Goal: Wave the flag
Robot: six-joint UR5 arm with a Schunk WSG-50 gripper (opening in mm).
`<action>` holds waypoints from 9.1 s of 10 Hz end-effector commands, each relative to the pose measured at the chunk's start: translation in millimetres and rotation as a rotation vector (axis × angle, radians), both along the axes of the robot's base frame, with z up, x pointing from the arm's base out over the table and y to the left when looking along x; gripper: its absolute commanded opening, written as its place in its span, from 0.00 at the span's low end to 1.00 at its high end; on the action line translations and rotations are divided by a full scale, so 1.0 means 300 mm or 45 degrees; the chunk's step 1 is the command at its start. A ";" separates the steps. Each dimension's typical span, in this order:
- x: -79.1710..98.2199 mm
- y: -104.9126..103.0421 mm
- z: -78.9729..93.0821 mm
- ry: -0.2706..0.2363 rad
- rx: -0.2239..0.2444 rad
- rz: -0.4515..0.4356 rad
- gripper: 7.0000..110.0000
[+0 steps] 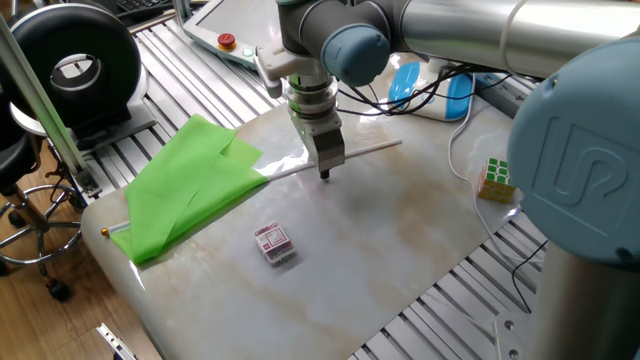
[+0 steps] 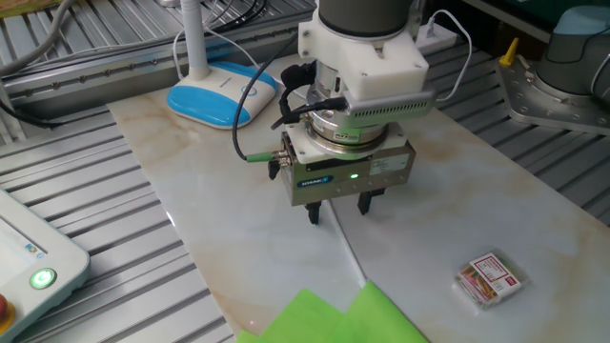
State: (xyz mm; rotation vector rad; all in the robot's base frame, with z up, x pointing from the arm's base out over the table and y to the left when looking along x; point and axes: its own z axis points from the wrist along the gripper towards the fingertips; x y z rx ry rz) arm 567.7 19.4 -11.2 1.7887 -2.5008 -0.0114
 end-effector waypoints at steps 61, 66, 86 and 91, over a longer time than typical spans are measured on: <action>-0.048 0.083 0.174 -0.181 0.068 -0.176 0.00; -0.083 0.084 0.172 -0.128 0.066 -0.170 0.00; -0.092 0.066 0.182 -0.116 0.040 -0.177 0.00; -0.136 0.050 0.338 -0.075 0.034 -0.158 0.00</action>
